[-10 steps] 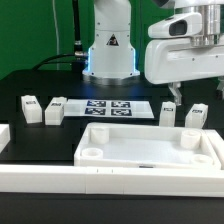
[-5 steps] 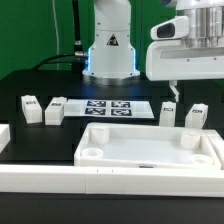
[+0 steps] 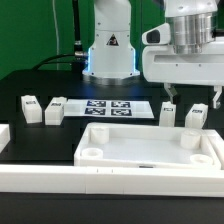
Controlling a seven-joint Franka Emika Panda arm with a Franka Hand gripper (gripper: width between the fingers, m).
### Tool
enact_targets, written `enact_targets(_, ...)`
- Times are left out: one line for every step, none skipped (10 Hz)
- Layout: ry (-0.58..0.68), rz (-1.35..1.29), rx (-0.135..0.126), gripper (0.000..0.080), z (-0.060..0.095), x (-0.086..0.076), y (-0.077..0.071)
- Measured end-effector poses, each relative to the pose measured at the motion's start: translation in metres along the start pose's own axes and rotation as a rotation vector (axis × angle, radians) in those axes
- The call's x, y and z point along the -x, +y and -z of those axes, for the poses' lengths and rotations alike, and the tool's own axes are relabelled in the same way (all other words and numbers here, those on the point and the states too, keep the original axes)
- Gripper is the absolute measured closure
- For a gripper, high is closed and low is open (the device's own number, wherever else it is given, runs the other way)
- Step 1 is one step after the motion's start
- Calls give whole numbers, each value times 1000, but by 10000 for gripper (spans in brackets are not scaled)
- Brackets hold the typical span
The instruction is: Assemble desk
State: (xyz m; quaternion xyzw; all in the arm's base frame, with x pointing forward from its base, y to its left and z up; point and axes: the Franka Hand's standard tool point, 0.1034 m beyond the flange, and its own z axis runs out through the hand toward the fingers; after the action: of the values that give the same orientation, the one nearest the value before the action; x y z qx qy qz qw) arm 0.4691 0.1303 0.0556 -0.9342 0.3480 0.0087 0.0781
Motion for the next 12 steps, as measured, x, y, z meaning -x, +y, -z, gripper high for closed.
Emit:
enact_targets(-9,2,2,151,0,-1,2)
enact_targets(-10,4,2,151,-1,0,2)
enact_targets(-20,61,10,151,-6,-3,4)
enact_targets(-64,137,25,151,-10,-7,10)
enact_targets(-131,169,45,151,-10,-9,11)
enact_targets(-178,219,52,151,-10,-10,6)
enact_targets(-232,225,59,151,-11,-11,7)
enact_targets(-285,221,73,151,-11,-11,11)
enact_targets(-363,221,90,151,-10,-10,14)
enact_targets(-421,211,102,151,-10,-11,14)
enact_targets(-472,209,114,151,-10,-9,13)
enact_targets(-567,201,140,151,-10,-4,17)
